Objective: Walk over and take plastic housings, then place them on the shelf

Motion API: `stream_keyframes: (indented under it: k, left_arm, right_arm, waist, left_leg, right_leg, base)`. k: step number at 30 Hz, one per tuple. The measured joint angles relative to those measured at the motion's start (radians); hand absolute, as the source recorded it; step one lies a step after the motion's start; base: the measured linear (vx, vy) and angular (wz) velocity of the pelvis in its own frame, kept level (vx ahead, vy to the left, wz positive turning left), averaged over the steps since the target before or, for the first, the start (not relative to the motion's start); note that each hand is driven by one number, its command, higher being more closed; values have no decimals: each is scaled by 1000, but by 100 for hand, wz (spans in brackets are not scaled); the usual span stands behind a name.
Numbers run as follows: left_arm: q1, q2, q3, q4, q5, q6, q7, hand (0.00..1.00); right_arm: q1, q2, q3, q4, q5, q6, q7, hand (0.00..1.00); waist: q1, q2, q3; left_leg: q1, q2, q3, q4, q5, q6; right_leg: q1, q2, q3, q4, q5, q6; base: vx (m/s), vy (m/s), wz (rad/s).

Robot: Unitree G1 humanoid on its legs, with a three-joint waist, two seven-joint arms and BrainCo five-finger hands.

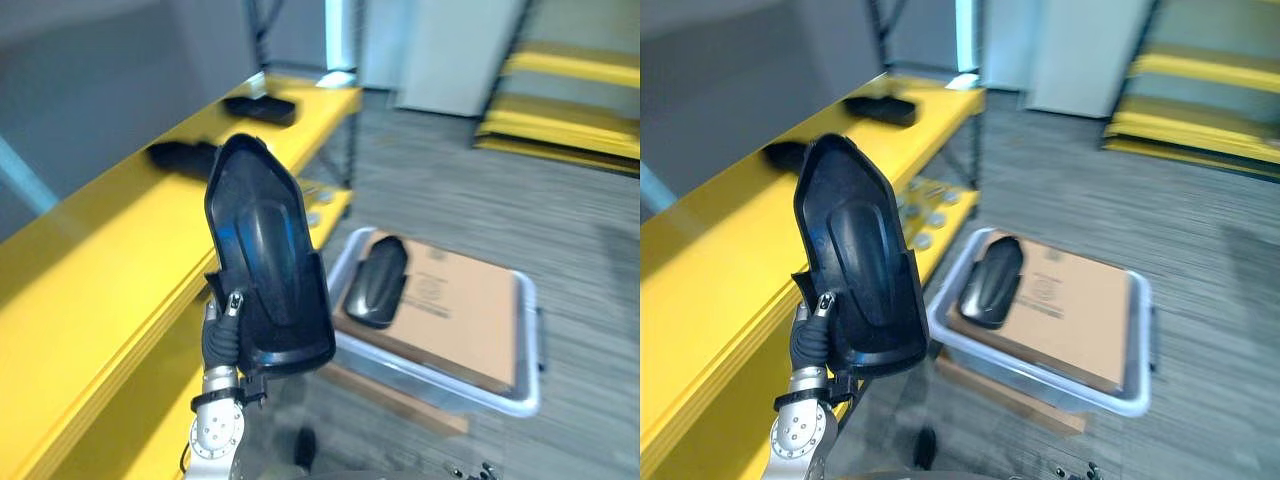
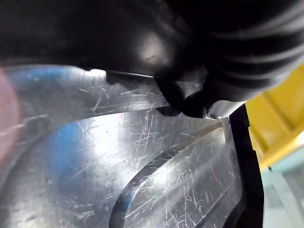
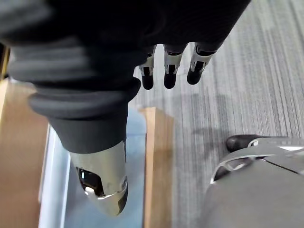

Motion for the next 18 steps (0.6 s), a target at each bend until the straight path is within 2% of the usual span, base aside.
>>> stream_keyframes:
  k: [2, 4, 5, 6, 7, 8, 9, 11, 12, 14, 15, 17, 18]
  left_arm:
    - [-14, 4, -10, 0, -15, -8, -2, 100]
    - [-20, 4, -20, 0, -18, -9, -3, 100]
    - [-20, 0, -25, 1, -18, -8, -3, 100]
    - [-24, -1, -31, 1, -18, -7, -3, 100]
    - [-40, 5, -40, 1, -17, -6, -4, 100]
    - [-60, 12, -50, 8, -17, -6, -2, 100]
    - [-80, 22, -51, 12, -17, -7, -2, 100]
    - [-117, 33, -47, 39, -17, -7, 4, 100]
    - [-126, 31, -49, 58, -17, -7, 4, 100]
    - [-130, 32, -54, 79, -14, -6, 5, 100]
    - [-131, 32, -66, 83, -14, -6, 5, 100]
    - [-130, 30, -80, 84, -14, -7, 5, 100]
    - [-129, 29, -82, 84, -14, -7, 5, 100]
  right_arm:
    - [-30, 5, 0, 2, -2, 1, -2, 0]
    - [-61, 26, 1, 8, -14, 4, -2, 0]
    - [-75, 31, 3, 9, -35, 10, -1, 0]
    - [-77, 31, 5, 6, -44, 12, 0, 0]
    - [-76, 31, 8, 5, -50, 16, 1, 0]
    - [-73, 34, 9, 9, -52, 17, 2, 0]
    - [-73, 41, 11, 11, -54, 17, 6, 0]
    - [-64, 55, 14, 12, -58, 17, 15, 0]
    - [-57, 56, 15, 12, -58, 17, 16, 0]
    - [-38, 52, 38, 10, -58, 16, 15, 0]
    - [-14, 54, 50, 9, -57, 17, 15, 0]
    - [15, 60, 51, -7, -56, 17, 15, 0]
    - [34, 68, 51, -28, -56, 17, 14, 0]
  waist:
    - [-5, -8, 7]
    - [-3, -26, 18]
    - [-4, -30, 29]
    - [-5, -29, 36]
    - [-10, -18, 46]
    - [-21, -16, 52]
    - [-32, -17, 58]
    - [-42, -25, 67]
    - [-51, -26, 66]
    - [-64, -27, 67]
    - [-72, -27, 67]
    - [-82, -34, 69]
    - [-61, -41, 71]
  left_leg:
    - [-3, -43, -52, 1, -8, 8]
    - [-3, -80, -84, 19, -47, 19]
    - [0, -95, -105, 46, -79, 31]
    - [6, -108, -126, 60, -92, 39]
    - [32, -125, -168, 65, -101, 48]
    - [47, -127, -201, 58, -102, 48]
    - [60, -129, -239, 46, -99, 45]
    - [99, -143, -310, 14, -86, 37]
    - [112, -150, -331, 11, -85, 36]
    - [135, -177, -387, 11, -85, 37]
    - [144, -194, -437, 25, -85, 37]
    - [157, -207, -474, 23, -90, 36]
    - [175, -207, -468, 22, -124, 40]
  right_leg:
    - [31, -20, -52, 3, -8, 16]
    - [54, -62, -95, 49, -20, 24]
    - [48, -111, -94, 144, -25, 17]
    - [32, -154, -80, 254, -21, -22]
    - [-13, -198, 0, 407, 12, -131]
    - [-65, -183, 124, 481, -15, -135]
    - [-113, -128, 248, 508, -62, -104]
    - [-192, -14, 441, 471, -134, -84]
    - [-221, 16, 495, 437, -147, -83]
    - [-276, 61, 602, 374, -157, -74]
    - [-309, 98, 701, 323, -155, -71]
    - [-314, 111, 754, 274, -142, -56]
    - [-304, 103, 754, 227, -108, -45]
  base:
    - [57, 68, 80]
    - [71, 121, 69]
    - [110, 160, 54]
    - [170, 209, 77]
    - [153, 177, 86]
    - [159, 150, 96]
    - [148, 97, 92]
    - [176, 60, 98]
    - [188, 27, 106]
    - [194, 4, 104]
    - [214, -44, 120]
    - [142, -57, 104]
    - [61, -51, 47]
